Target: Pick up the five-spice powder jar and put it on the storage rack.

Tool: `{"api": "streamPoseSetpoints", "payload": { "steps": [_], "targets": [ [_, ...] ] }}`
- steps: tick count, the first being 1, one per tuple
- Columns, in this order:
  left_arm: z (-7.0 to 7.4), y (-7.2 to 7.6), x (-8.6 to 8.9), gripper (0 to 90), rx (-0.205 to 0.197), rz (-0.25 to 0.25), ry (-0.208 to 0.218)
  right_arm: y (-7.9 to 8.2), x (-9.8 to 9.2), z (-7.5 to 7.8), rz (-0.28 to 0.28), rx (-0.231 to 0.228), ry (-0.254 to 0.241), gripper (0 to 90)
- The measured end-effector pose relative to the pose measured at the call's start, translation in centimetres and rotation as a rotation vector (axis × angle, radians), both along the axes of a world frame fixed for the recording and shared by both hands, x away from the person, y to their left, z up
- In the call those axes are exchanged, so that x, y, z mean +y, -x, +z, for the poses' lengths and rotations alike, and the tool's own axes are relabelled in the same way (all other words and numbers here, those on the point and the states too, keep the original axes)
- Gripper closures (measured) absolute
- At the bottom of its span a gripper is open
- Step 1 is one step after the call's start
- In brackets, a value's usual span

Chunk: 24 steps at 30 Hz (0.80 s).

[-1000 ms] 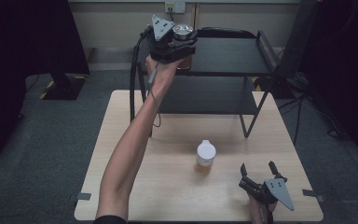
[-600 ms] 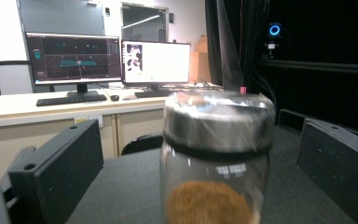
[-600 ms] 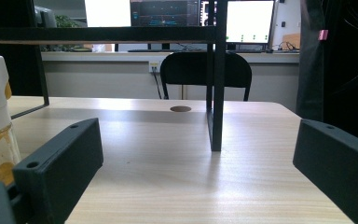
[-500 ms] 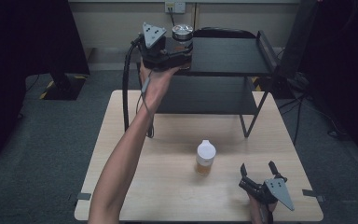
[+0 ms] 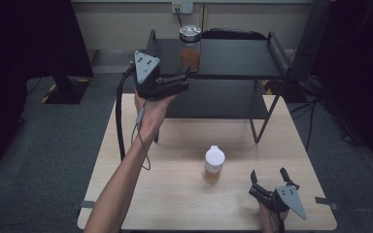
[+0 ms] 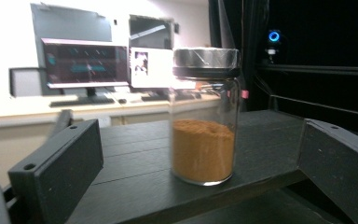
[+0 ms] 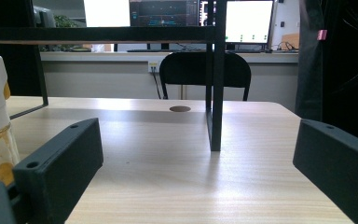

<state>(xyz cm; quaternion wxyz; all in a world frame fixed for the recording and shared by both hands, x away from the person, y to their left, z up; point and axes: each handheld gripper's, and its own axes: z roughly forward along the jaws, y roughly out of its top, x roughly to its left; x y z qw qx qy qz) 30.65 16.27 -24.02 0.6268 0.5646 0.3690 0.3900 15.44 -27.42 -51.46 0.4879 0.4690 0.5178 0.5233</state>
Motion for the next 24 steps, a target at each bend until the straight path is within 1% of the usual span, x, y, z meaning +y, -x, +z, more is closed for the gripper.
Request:
{"api": "streamPoseSetpoints", "payload": {
  "steps": [3, 4, 6, 8, 9, 11, 12, 14, 15, 16, 17, 19, 21, 23, 24],
  "targets": [
    [-0.5, 0.6, 0.5, 0.0, 0.005, -0.005, 0.020, 0.0, 0.0, 0.0, -0.002, 0.000, 0.000, 0.0],
    [-0.7, 0.9, 0.6, 0.0, 0.003, -0.005, 0.018, 0.0, 0.0, 0.0, -0.002, 0.000, 0.000, 0.0],
    [-1.1, 1.6, 0.7, 0.1, 0.012, -0.006, 0.013, 0.0, 0.0, 0.0, -0.002, 0.000, 0.000, 0.0],
    [-2.0, 2.6, 0.6, 0.4, 0.000, -0.009, -0.003, 0.0, 0.0, 0.0, -0.002, 0.000, 0.000, 0.0],
    [-2.4, 3.0, 0.7, 0.3, 0.002, -0.015, -0.008, 0.0, 0.0, 0.0, -0.002, 0.000, 0.000, 0.0],
    [-3.3, 3.9, 0.6, 0.3, 0.003, -0.016, -0.004, 0.0, 0.0, 0.0, -0.002, 0.000, 0.000, 0.0],
    [-3.8, 4.4, 0.7, 0.3, 0.003, -0.018, -0.008, 0.0, 0.0, 0.0, -0.002, 0.000, 0.000, 0.0],
    [-4.8, 5.3, 0.7, 0.2, -0.001, -0.009, 0.003, 0.0, 0.1, 0.0, -0.003, 0.000, 0.000, 0.0],
    [-5.5, 5.9, 0.8, 0.0, 0.000, -0.010, 0.024, 0.0, 0.1, 0.0, -0.005, 0.001, 0.000, 0.0],
    [-5.9, 6.2, 0.9, 0.0, 0.001, -0.008, 0.036, 0.0, 0.1, 0.0, -0.007, 0.002, 0.001, 0.0],
    [-6.3, 6.6, 1.0, 0.0, 0.004, -0.002, 0.031, 0.0, 0.1, 0.0, -0.008, 0.002, 0.001, 0.1],
    [-7.2, 7.3, 0.9, 0.0, -0.011, 0.028, 0.012, 0.0, 0.2, 0.1, -0.010, 0.005, 0.001, 0.1],
    [-8.3, 8.0, 0.9, 0.0, -0.022, 0.043, 0.027, 0.0, 0.2, 0.1, -0.010, 0.003, 0.001, 0.1],
    [-9.9, 9.0, 0.3, 0.0, -0.039, 0.087, 0.024, 0.0, 0.2, 0.0, -0.009, 0.003, 0.001, 0.1],
    [-11.2, 9.4, 0.1, 0.0, -0.055, 0.095, 0.028, 0.0, 0.2, 0.1, -0.009, 0.003, 0.001, 0.1]
  ]
}}
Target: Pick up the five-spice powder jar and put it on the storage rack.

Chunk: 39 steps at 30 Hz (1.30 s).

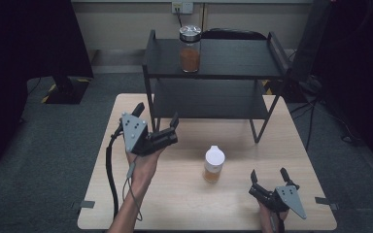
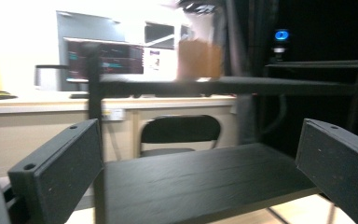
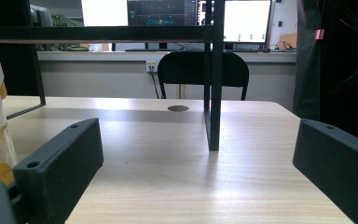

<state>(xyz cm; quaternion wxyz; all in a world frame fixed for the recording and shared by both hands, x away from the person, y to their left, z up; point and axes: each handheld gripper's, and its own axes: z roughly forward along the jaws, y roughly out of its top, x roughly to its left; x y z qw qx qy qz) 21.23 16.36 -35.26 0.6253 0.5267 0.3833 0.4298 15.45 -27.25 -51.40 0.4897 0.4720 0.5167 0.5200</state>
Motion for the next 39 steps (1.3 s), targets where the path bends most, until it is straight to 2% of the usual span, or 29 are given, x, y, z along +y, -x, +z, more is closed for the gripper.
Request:
{"api": "streamPoseSetpoints", "payload": {
  "steps": [3, 7, 11, 13, 16, 19, 23, 27, 30, 33, 39],
  "targets": [
    [-2.5, 0.7, -0.3, 0.0, 0.004, 0.007, 0.012, 0.0, 0.0, 0.0, 0.000, 0.000, 0.000, 0.1],
    [-5.5, 1.6, -0.5, 0.0, 0.043, 0.010, 0.021, 0.0, 0.0, 0.0, 0.001, -0.002, 0.000, 0.1],
    [-8.3, 2.9, -1.0, 0.1, 0.062, 0.050, -0.005, 0.0, 0.0, 0.0, 0.000, -0.001, 0.001, 0.1],
    [-9.5, 3.3, -0.7, 0.1, 0.098, 0.043, -0.002, 0.0, 0.0, 0.0, 0.000, 0.000, 0.001, 0.1],
    [-11.2, 3.6, -0.3, 0.0, 0.123, 0.058, 0.005, 0.0, 0.0, 0.0, -0.001, 0.000, 0.001, 0.1],
    [-12.9, 4.0, 0.1, 0.0, 0.125, 0.079, 0.024, 0.0, 0.0, 0.0, -0.002, 0.000, 0.001, 0.1],
    [-15.0, 4.4, 0.4, 0.0, 0.118, 0.099, 0.000, 0.0, 0.1, 0.0, -0.003, 0.001, 0.001, 0.1],
    [-15.9, 4.5, 0.9, 0.0, 0.124, 0.107, 0.017, 0.0, 0.1, 0.0, -0.005, 0.001, 0.003, 0.1],
    [-16.1, 4.7, 0.8, 0.0, 0.099, 0.120, -0.009, 0.0, 0.2, 0.0, -0.007, 0.002, 0.003, 0.1],
    [-16.2, 4.5, 1.0, 0.0, 0.107, 0.120, 0.008, 0.0, 0.2, 0.1, -0.009, 0.003, 0.003, 0.1],
    [-16.4, 4.5, 1.0, 0.0, 0.114, 0.116, -0.007, 0.0, 0.2, 0.0, -0.010, 0.002, 0.002, 0.1]
  ]
}}
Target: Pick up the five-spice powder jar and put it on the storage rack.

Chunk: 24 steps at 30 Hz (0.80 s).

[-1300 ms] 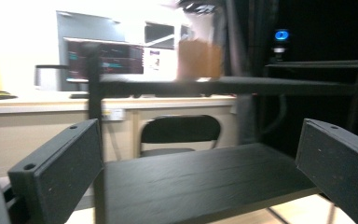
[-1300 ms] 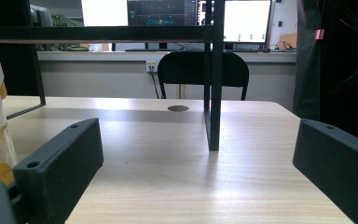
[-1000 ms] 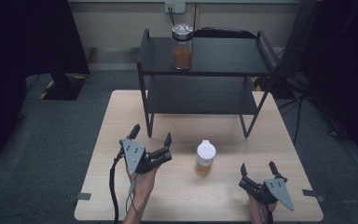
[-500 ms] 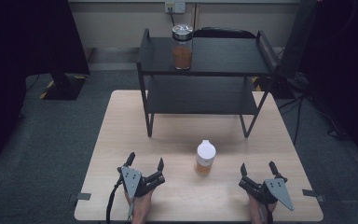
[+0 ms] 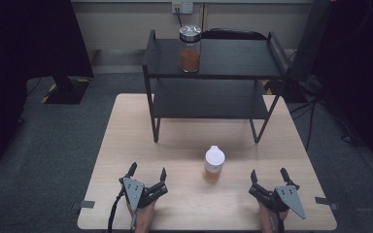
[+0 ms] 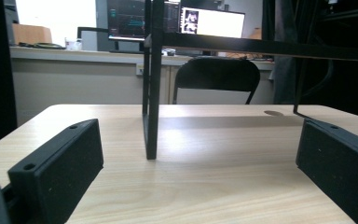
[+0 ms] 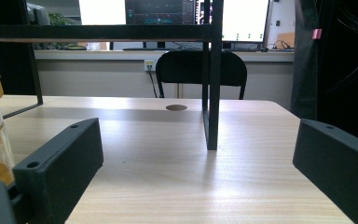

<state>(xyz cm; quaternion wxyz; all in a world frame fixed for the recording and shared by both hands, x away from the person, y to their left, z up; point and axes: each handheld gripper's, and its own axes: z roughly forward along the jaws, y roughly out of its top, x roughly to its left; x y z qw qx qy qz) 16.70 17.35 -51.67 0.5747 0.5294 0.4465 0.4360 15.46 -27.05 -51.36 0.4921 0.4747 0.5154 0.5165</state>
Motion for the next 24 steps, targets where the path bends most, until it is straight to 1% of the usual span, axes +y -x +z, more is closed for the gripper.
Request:
{"api": "streamPoseSetpoints", "payload": {
  "steps": [1, 3, 5, 7, 8, 9, 11, 13, 24],
  "targets": [
    [-0.01, 0.03, -0.08, 0.1, 0.002, 0.004, -0.010, 0.01, 0.00, -0.01, 0.000, -0.001, -0.001, 0.1],
    [-0.11, 0.00, -0.15, 0.1, 0.000, 0.004, -0.008, 0.02, 0.00, -0.03, 0.000, -0.001, -0.001, 0.1],
    [-0.19, -0.05, -0.18, 0.1, 0.002, -0.002, -0.022, 0.01, 0.00, -0.02, 0.000, -0.001, 0.000, 0.1],
    [-0.20, -0.10, -0.08, 0.1, 0.002, -0.020, -0.039, 0.01, 0.01, -0.01, 0.000, -0.001, 0.000, 0.1],
    [-0.22, -0.04, -0.29, 0.1, -0.003, -0.014, -0.053, 0.01, 0.01, -0.02, -0.001, -0.001, 0.000, 0.1],
    [-0.17, -0.05, -0.30, 0.0, -0.001, -0.016, -0.058, 0.01, 0.02, -0.02, -0.001, -0.001, 0.000, 0.1],
    [-0.03, -0.16, -0.22, 0.0, 0.010, -0.018, -0.049, 0.02, 0.03, -0.01, -0.002, -0.001, 0.000, 0.1],
    [-0.04, -0.13, -0.29, 0.0, 0.008, -0.016, -0.054, 0.02, 0.05, -0.02, -0.003, -0.001, 0.000, 0.1],
    [-0.05, -0.10, -0.36, 0.1, 0.009, -0.011, -0.050, -0.02, 0.16, 0.08, -0.007, 0.005, 0.004, 0.1]
  ]
}}
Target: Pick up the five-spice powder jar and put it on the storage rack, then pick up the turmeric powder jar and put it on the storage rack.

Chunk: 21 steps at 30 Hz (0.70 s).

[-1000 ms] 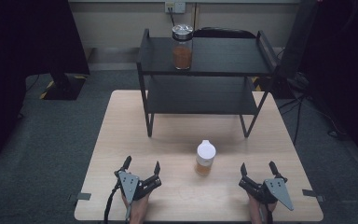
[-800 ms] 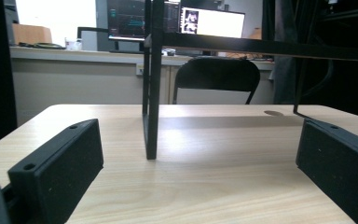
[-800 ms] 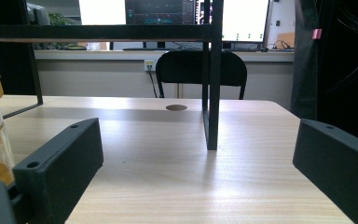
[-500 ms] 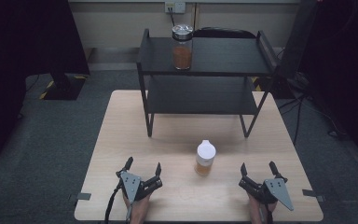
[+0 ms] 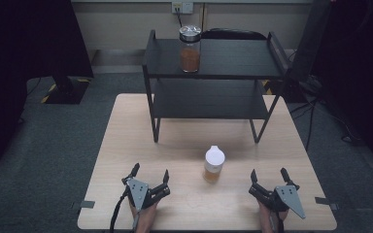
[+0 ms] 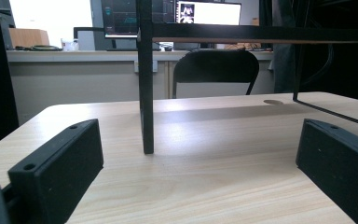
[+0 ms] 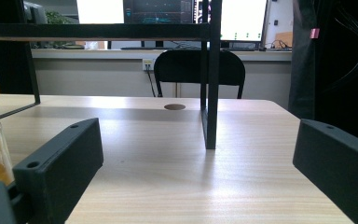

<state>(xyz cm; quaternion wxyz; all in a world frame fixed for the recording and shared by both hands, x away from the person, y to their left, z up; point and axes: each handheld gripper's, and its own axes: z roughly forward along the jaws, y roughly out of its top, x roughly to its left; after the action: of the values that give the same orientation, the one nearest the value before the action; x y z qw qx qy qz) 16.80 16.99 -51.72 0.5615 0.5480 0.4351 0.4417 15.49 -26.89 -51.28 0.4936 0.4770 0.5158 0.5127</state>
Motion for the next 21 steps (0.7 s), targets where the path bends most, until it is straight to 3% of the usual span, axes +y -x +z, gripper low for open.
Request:
{"api": "streamPoseSetpoints", "payload": {
  "steps": [21],
  "targets": [
    [0.01, 0.00, 0.00, 0.1, 0.001, 0.000, 0.000, 0.03, -0.06, -0.06, 0.002, -0.003, -0.003, 0.1]
  ]
}}
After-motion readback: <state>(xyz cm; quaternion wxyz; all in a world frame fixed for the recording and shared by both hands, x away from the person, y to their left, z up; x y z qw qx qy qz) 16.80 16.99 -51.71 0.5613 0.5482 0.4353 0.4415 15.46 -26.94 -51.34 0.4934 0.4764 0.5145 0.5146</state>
